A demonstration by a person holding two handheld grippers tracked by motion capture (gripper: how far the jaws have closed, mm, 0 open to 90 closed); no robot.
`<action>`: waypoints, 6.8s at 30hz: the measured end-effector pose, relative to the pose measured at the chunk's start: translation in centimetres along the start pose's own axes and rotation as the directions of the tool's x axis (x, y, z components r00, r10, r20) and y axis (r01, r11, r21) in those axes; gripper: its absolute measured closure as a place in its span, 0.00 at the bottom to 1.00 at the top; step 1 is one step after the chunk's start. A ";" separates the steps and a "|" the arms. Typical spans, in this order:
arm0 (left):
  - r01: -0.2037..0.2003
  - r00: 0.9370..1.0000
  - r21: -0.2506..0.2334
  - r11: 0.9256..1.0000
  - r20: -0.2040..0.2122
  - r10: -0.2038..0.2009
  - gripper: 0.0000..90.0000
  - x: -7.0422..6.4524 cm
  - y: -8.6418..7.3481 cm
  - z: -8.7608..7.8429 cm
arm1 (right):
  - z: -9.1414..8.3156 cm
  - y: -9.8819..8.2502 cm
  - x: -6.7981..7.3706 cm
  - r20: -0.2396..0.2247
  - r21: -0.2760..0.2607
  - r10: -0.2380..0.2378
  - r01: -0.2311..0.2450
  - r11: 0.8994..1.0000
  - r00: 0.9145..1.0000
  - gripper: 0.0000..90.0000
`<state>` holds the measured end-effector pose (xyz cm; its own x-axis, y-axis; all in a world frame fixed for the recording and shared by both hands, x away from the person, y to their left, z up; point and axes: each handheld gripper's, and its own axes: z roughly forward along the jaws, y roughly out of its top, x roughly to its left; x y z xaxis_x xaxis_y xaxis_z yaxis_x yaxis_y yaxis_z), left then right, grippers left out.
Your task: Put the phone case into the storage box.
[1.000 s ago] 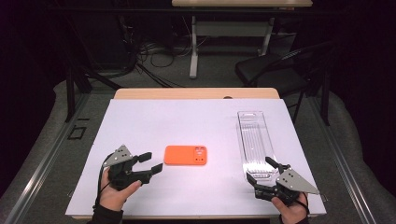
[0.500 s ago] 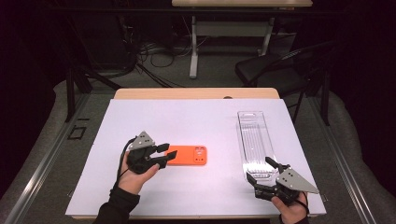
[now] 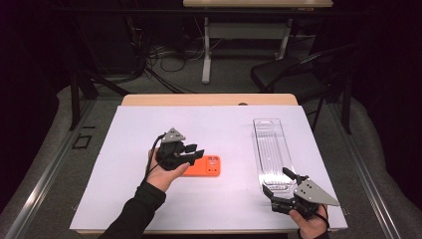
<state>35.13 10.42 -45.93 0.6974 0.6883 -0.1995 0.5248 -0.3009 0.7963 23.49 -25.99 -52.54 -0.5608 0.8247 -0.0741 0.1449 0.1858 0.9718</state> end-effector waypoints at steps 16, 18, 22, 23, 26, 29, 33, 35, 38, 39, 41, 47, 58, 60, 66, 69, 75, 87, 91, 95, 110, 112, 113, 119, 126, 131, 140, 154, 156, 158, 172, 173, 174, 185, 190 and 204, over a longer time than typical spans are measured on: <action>0.023 0.999 0.124 0.992 -0.051 -0.017 0.81 0.6 0.9 5.3 | 0.1 -0.1 0.0 -0.009 0.009 -0.001 0.001 1.000 1.000 0.16; 0.028 0.998 0.134 0.991 -0.057 -0.020 0.83 0.6 0.9 5.6 | 0.1 -0.1 0.0 -0.009 0.010 0.000 0.000 1.000 1.000 0.16; 0.037 0.997 0.166 0.985 -0.072 -0.025 0.95 0.7 0.8 6.8 | 0.1 -0.1 0.0 -0.010 0.009 0.002 -0.002 1.000 1.000 0.16; 0.039 0.997 0.174 0.984 -0.071 -0.027 0.95 0.7 0.7 7.1 | 0.1 -0.1 0.0 -0.010 0.009 0.002 -0.002 1.000 1.000 0.16; 0.043 0.996 0.183 0.982 -0.086 -0.028 1.00 0.8 0.6 8.2 | 0.1 -0.1 0.0 -0.011 0.009 0.002 -0.001 1.000 1.000 0.16; 0.050 0.995 0.187 0.981 -0.095 -0.032 1.00 0.9 0.5 8.8 | 0.1 -0.1 0.0 -0.012 0.008 0.001 -0.001 1.000 1.000 0.16; 0.074 0.992 0.197 0.978 -0.111 -0.053 1.00 1.2 0.2 9.8 | 0.1 -0.1 -0.1 -0.013 0.009 0.002 -0.002 1.000 1.000 0.16; 0.081 0.991 0.198 0.977 -0.119 -0.058 1.00 1.3 0.0 10.2 | 0.1 -0.1 -0.1 -0.015 0.009 0.001 -0.001 1.000 1.000 0.16; 0.096 0.990 0.205 0.974 -0.123 -0.071 1.00 1.5 -0.3 10.9 | 0.1 -0.1 -0.1 -0.015 0.008 0.001 -0.001 1.000 1.000 0.16; 0.100 0.989 0.205 0.974 -0.129 -0.075 1.00 1.6 -0.4 11.2 | 0.1 -0.1 -0.1 -0.015 0.008 0.001 -0.001 1.000 1.000 0.16; 0.107 0.988 0.208 0.972 -0.135 -0.080 1.00 1.7 -0.5 11.6 | 0.1 -0.1 0.0 -0.018 0.012 0.000 0.000 1.000 1.000 0.16; 0.136 0.985 0.224 0.965 -0.139 -0.107 1.00 2.0 -0.9 12.7 | 0.1 -0.1 0.0 -0.021 0.008 -0.001 0.001 1.000 1.000 0.16; 0.172 0.982 0.232 0.957 -0.114 -0.149 1.00 2.3 -1.0 13.3 | 0.1 -0.1 0.0 -0.024 0.008 0.000 0.000 1.000 1.000 0.16; 0.179 0.981 0.232 0.956 -0.115 -0.156 1.00 2.2 -1.0 13.4 | 0.1 -0.1 0.0 -0.025 0.009 -0.001 0.001 1.000 1.000 0.16; 0.168 0.982 0.240 0.956 -0.121 -0.143 1.00 2.0 -1.0 13.6 | 0.1 -0.1 0.0 -0.027 0.007 0.000 0.000 1.000 1.000 0.16; 0.158 0.985 0.254 0.954 -0.109 -0.134 1.00 1.9 -1.0 13.5 | 0.1 -0.2 -0.1 -0.025 0.011 0.002 -0.002 1.000 1.000 0.16; 0.119 0.991 0.295 0.948 -0.092 -0.096 1.00 1.1 -1.0 13.3 | 0.1 -0.2 -0.1 -0.024 0.008 0.005 -0.004 1.000 1.000 0.16; 0.031 0.999 0.344 0.938 -0.027 -0.023 1.00 -0.9 -2.2 11.8 | 0.1 -0.2 -0.1 -0.022 0.010 0.011 -0.010 1.000 1.000 0.16; -0.007 1.000 0.362 0.932 -0.005 0.010 1.00 -1.6 -2.8 11.0 | 0.1 -0.2 -0.1 -0.021 0.013 0.013 -0.013 1.000 1.000 0.16; -0.029 1.000 0.371 0.928 0.009 0.028 1.00 -1.9 -3.4 10.2 | 0.1 -0.2 -0.1 -0.021 0.013 0.012 -0.012 1.000 1.000 0.16; -0.103 0.995 0.392 0.914 0.040 0.095 1.00 -2.7 -5.5 7.4 | 0.2 -0.3 -0.1 -0.019 0.018 0.019 -0.018 1.000 1.000 0.16; -0.100 0.995 0.392 0.914 0.043 0.091 1.00 -2.8 -5.7 7.1 | 0.1 -0.2 0.0 -0.019 0.017 0.019 -0.018 1.000 1.000 0.16; -0.100 0.995 0.392 0.914 0.043 0.091 1.00 -2.8 -5.7 7.1 | 0.2 -0.2 0.0 -0.018 0.016 0.021 -0.021 1.000 1.000 0.16; -0.108 0.994 0.395 0.912 0.045 0.098 1.00 -2.6 -6.6 5.7 | 0.1 -0.3 0.0 -0.018 0.015 0.023 -0.022 1.000 1.000 0.16; -0.112 0.994 0.402 0.909 0.039 0.105 1.00 -2.1 -7.4 4.4 | 0.2 -0.3 -0.1 -0.018 0.014 0.023 -0.023 1.000 1.000 0.16; -0.121 0.993 0.411 0.904 0.035 0.117 1.00 -1.7 -8.0 3.2 | 0.2 -0.3 -0.1 -0.017 0.016 0.021 -0.020 1.000 1.000 0.16; -0.101 0.995 0.409 0.907 0.019 0.102 1.00 -0.6 -8.7 1.2 | 0.2 -0.3 -0.1 -0.020 0.023 0.026 -0.025 0.999 0.999 0.16; -0.112 0.991 0.454 0.884 -0.017 0.134 1.00 -0.4 -9.5 -0.6 | 0.2 -0.3 -0.2 -0.019 0.020 0.028 -0.028 0.999 0.999 0.16; -0.108 0.991 0.456 0.883 -0.018 0.131 1.00 -0.1 -9.6 -0.9 | 0.2 -0.3 -0.2 -0.019 0.020 0.028 -0.028 0.999 0.999 0.16; -0.096 0.992 0.456 0.885 -0.026 0.122 1.00 0.1 -9.8 -1.1 | 0.2 -0.3 -0.2 -0.017 0.018 0.028 -0.027 0.999 0.999 0.16; -0.051 0.993 0.464 0.884 -0.074 0.096 1.00 2.0 -10.3 -2.6 | 0.2 -0.4 -0.2 -0.015 0.018 0.031 -0.030 0.999 0.999 0.16; -0.045 0.992 0.461 0.886 -0.081 0.092 1.00 2.1 -10.3 -2.7 | 0.2 -0.4 -0.2 -0.015 0.019 0.031 -0.031 0.999 0.999 0.16; -0.041 0.993 0.460 0.887 -0.082 0.089 1.00 2.2 -10.4 -2.8 | 0.2 -0.4 -0.2 -0.015 0.019 0.032 -0.032 0.999 0.999 0.16; -0.001 0.990 0.456 0.890 -0.127 0.066 1.00 3.5 -10.9 -4.0 | 0.2 -0.4 -0.1 -0.018 0.020 0.032 -0.032 0.999 0.999 0.16; 0.014 0.989 0.456 0.890 -0.137 0.055 1.00 4.0 -11.0 -4.3 | 0.2 -0.3 -0.1 -0.017 0.018 0.032 -0.031 0.999 0.999 0.16; 0.049 0.985 0.450 0.891 -0.168 0.031 1.00 5.2 -11.2 -5.1 | 0.2 -0.3 -0.1 -0.017 0.019 0.032 -0.031 0.999 0.999 0.16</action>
<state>30.35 20.74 -52.99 0.6212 0.7800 -0.0757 0.7218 -0.5319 0.4428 23.68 -26.00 -52.92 -0.5700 0.8207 -0.0393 0.1780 0.1700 0.9692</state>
